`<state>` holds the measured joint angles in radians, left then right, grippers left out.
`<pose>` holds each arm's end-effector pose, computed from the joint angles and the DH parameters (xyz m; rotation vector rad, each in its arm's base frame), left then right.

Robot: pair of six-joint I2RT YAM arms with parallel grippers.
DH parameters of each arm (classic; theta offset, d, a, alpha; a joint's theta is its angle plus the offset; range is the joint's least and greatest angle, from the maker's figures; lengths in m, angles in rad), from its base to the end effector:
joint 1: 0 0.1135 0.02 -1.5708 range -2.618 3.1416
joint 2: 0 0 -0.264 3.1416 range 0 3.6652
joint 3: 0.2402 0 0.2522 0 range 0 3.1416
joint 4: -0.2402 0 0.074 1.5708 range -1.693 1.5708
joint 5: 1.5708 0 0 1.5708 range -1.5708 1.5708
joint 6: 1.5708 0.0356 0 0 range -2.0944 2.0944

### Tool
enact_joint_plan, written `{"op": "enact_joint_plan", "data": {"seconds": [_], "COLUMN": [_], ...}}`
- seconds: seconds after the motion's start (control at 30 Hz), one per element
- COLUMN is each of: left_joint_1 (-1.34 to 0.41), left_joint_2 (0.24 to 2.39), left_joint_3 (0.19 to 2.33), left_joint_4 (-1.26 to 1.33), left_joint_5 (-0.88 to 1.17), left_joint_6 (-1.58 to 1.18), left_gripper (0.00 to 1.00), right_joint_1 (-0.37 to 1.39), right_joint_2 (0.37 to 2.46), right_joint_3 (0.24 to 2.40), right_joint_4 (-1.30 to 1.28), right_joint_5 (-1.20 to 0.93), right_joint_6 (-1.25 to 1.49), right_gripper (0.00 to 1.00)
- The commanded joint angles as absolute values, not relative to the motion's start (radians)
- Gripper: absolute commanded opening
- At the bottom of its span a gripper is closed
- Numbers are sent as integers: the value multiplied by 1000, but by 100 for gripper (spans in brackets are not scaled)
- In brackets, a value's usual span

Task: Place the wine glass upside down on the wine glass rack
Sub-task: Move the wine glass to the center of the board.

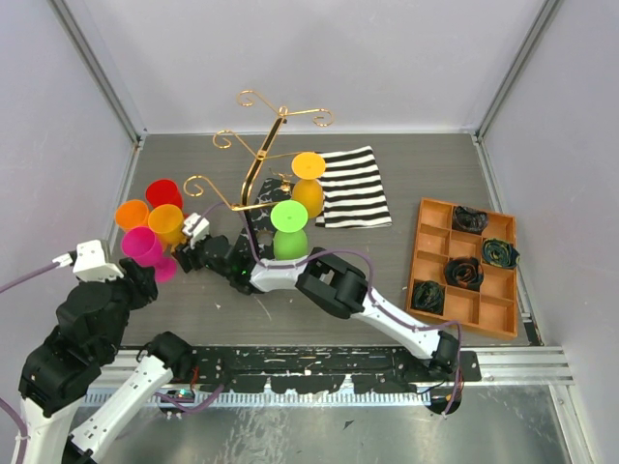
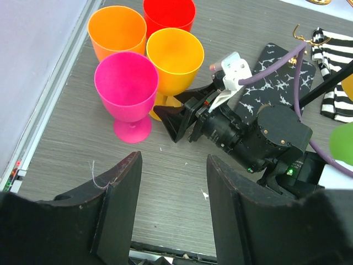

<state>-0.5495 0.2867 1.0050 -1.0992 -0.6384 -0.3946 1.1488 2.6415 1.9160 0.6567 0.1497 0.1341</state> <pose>0.0170 0.0145 0.3564 -0.2663 1.8550 -0.0244 0.2439 0.5303 0.1149 -0.7242 1.5486 0.8501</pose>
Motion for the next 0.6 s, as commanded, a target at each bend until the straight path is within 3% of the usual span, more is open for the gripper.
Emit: {"op": "enact_joint_plan", "data": {"seconds": [0.0,0.57], "left_joint_1": [-544,-545], "left_joint_2": [267,260], "left_joint_3": [989,986], "left_joint_4": [-1069,-1065], "left_joint_5": [-655,-652], "left_joint_6": [-403,-403], "left_gripper": [57,57], "right_joint_1": [1142,1123], "right_joint_2": [2652,2718], "right_joint_3": [1985,2082], "right_joint_4": [681,658], "right_joint_5": [144,130], "right_joint_6": [122,70], "right_gripper": [60,52]}}
